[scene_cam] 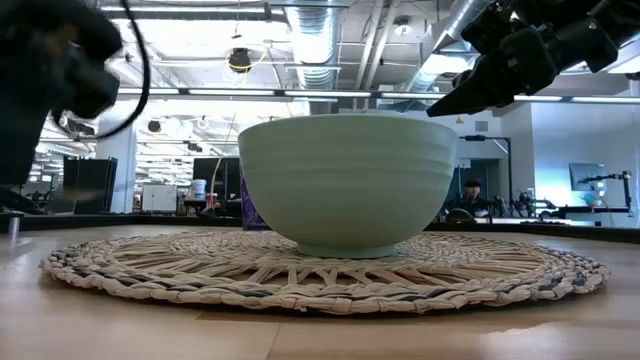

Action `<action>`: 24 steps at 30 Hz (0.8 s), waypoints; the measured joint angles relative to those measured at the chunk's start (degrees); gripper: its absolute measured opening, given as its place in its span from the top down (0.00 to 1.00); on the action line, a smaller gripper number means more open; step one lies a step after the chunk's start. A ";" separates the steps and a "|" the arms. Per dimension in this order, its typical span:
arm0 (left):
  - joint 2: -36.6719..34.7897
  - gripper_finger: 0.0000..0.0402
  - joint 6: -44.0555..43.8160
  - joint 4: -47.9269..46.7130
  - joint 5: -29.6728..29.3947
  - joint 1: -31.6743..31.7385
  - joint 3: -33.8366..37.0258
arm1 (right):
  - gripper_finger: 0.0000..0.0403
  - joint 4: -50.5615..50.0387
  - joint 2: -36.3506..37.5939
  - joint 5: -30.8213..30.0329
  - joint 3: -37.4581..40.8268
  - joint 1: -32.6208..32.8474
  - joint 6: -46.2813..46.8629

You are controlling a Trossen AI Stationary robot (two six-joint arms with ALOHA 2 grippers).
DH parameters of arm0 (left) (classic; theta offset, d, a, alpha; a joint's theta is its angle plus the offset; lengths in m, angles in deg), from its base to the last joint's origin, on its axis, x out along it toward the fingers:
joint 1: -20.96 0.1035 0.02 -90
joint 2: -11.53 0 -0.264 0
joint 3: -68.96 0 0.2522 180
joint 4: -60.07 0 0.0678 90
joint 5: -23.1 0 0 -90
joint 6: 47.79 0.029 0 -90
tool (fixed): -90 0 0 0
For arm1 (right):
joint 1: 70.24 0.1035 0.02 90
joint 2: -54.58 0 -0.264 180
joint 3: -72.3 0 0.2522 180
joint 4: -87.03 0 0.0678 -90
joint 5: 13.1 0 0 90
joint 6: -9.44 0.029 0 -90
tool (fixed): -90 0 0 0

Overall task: Pick & Place Utensil
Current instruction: Put the black fork into the light green bowl on the woven mat

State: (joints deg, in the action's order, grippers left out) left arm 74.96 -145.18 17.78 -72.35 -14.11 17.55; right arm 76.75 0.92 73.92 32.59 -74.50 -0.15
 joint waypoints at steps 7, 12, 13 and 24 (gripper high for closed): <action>-6.71 0.97 9.22 17.37 -1.45 3.03 -0.06 | 0.71 2.62 -0.01 0.06 -0.01 0.01 0.02; -5.14 0.98 10.08 29.44 1.24 8.46 -0.11 | 0.71 3.59 -0.01 0.11 -0.01 0.00 0.02; -4.19 0.98 10.04 32.28 2.40 9.52 -0.11 | 0.71 3.59 -0.01 0.11 -0.01 0.01 0.02; 11.37 0.98 7.72 48.98 21.97 18.06 -4.22 | 0.71 4.02 -0.01 1.58 -0.01 0.04 2.22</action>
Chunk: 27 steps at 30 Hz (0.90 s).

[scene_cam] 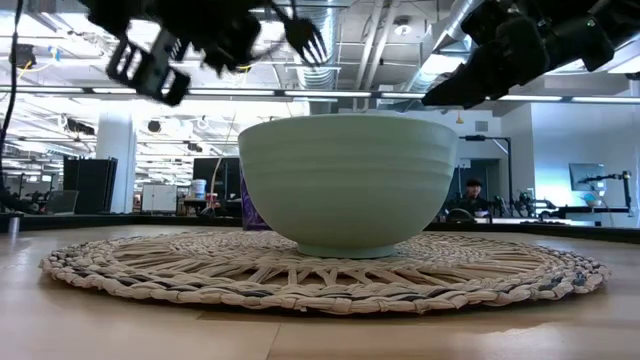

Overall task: Pick & Place Utensil
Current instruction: Put the black fork into the light green bowl on the woven mat

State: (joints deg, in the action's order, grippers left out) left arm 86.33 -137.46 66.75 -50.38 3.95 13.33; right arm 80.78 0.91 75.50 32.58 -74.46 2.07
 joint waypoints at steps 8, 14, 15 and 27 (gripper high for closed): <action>10.37 0.98 -0.61 0.24 17.50 4.27 -6.85 | 0.72 3.32 -2.67 6.11 -0.06 2.81 11.07; 14.00 0.97 -4.20 -0.04 24.56 6.86 -8.02 | 0.82 12.05 -10.19 6.09 -0.02 8.30 12.87; 14.45 0.97 -5.32 -0.02 25.18 7.09 -8.02 | 0.84 13.75 -11.50 6.09 -0.02 9.09 12.98; 19.44 0.96 -9.45 -0.01 28.67 7.51 -8.00 | 0.98 19.07 -25.85 6.11 -5.06 12.54 17.96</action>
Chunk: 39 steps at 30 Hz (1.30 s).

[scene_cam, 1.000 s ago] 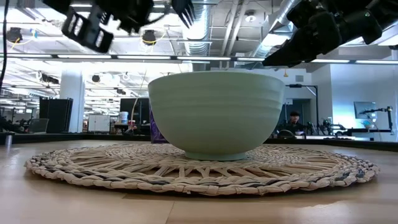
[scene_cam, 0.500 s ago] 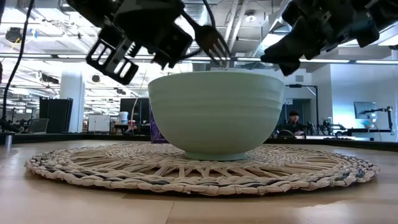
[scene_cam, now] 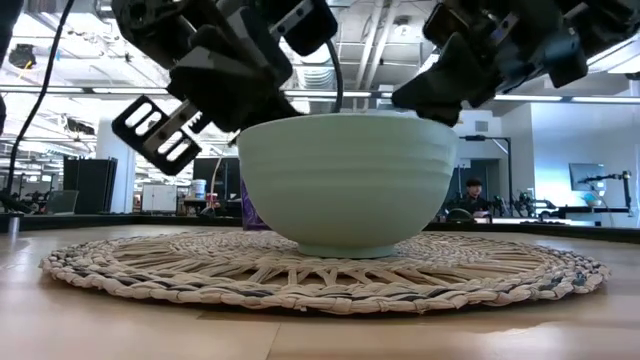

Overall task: Pick & Place Utensil
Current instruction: Put the black fork into the light green bowl on the woven mat

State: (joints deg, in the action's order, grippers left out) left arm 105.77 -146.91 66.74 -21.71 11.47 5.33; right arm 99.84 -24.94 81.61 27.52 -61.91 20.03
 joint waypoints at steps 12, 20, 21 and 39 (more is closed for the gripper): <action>1.03 0.95 -3.82 0.08 2.16 1.53 0.04 | 1.00 0.07 -8.52 10.77 -7.45 0.33 -0.44; 1.00 0.95 -3.66 0.29 2.01 2.79 0.04 | 1.00 -1.20 -14.60 11.79 -7.60 1.10 -0.42; 0.98 0.95 -3.74 0.29 1.83 2.94 0.04 | 1.00 -0.16 -15.33 11.79 -7.61 1.10 -0.42; 0.98 0.95 -6.24 0.21 -3.16 3.08 0.06 | 1.00 3.43 -15.67 11.83 -7.64 1.79 -0.61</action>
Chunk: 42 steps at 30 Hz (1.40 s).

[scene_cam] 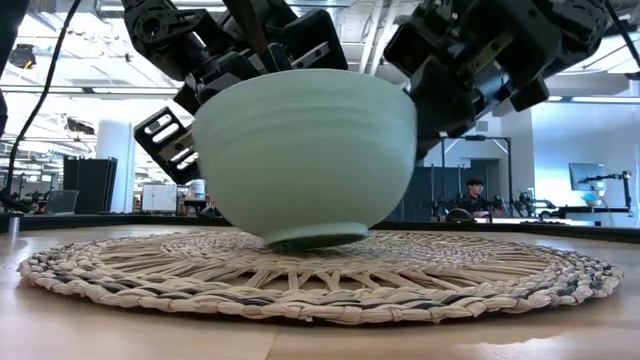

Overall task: Pick & Place Utensil
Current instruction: Put the black fork into the light green bowl on the woven mat

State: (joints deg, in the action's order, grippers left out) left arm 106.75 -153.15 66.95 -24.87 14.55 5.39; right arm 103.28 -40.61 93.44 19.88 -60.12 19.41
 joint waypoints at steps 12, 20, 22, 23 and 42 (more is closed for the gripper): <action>0.00 0.95 0.03 -0.04 -1.73 -0.01 0.01 | 1.00 0.90 0.67 0.00 0.00 2.68 -1.55; 0.00 0.95 0.04 -0.04 -1.71 0.00 0.03 | 1.00 0.87 0.67 0.00 0.00 2.68 -1.55; 0.00 0.95 0.04 -0.02 -1.71 -0.02 0.03 | 1.00 0.85 0.67 -0.02 0.00 2.66 -1.53; 0.00 0.95 0.04 -0.03 -1.72 -0.02 0.03 | 1.00 0.85 0.67 -0.02 0.00 2.66 -1.53; 0.00 0.95 3.39 -0.02 -1.73 -0.02 0.03 | 1.00 0.85 0.67 -0.03 0.00 2.66 -1.53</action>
State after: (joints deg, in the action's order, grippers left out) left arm 106.75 -149.76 66.93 -26.60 14.53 5.42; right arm 104.12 -39.94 93.41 19.88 -57.46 17.89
